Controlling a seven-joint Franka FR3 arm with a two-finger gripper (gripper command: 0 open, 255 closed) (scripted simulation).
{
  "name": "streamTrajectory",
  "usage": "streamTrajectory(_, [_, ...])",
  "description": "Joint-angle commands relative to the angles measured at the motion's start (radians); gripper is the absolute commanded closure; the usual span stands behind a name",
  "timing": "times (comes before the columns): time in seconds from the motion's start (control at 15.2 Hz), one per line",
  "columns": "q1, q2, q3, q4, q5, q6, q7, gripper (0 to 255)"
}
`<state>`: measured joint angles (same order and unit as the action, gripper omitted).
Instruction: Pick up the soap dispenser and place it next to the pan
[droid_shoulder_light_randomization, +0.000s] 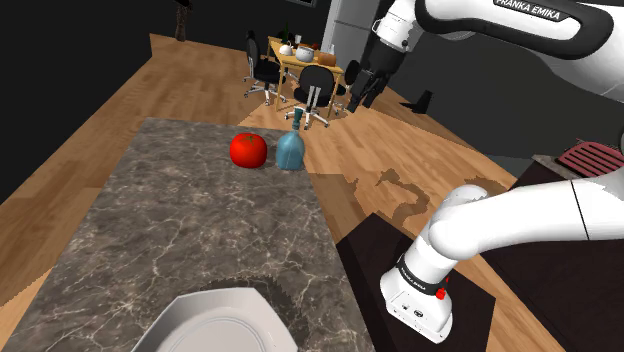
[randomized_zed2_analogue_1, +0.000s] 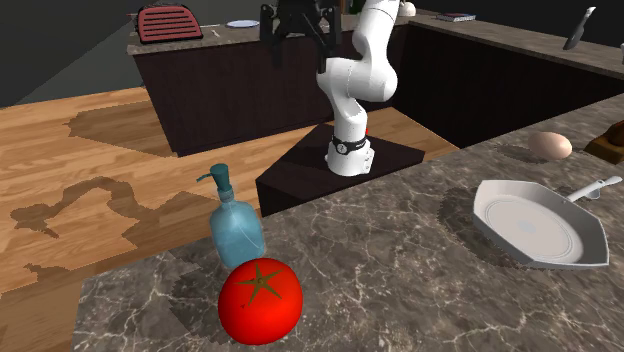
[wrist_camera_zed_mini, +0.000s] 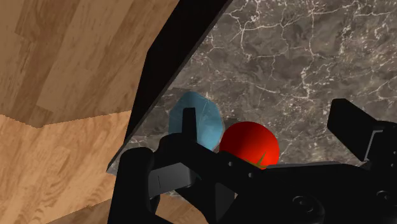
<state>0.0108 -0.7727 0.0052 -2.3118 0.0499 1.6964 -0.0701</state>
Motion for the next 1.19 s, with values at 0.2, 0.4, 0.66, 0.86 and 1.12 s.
streamTrajectory(0.2, [-0.005,0.120,0.003,0.047,-0.009,0.057,0.002,0])
streamTrajectory(0.4, [-0.011,0.242,0.007,0.106,-0.020,0.104,0.005,0])
streamTrajectory(0.66, [-0.018,0.406,0.011,0.201,-0.035,0.151,0.011,0])
streamTrajectory(0.86, [-0.023,0.530,0.013,0.286,-0.049,0.173,0.018,0])
streamTrajectory(1.12, [-0.027,0.696,0.013,0.418,-0.067,0.185,0.027,0])
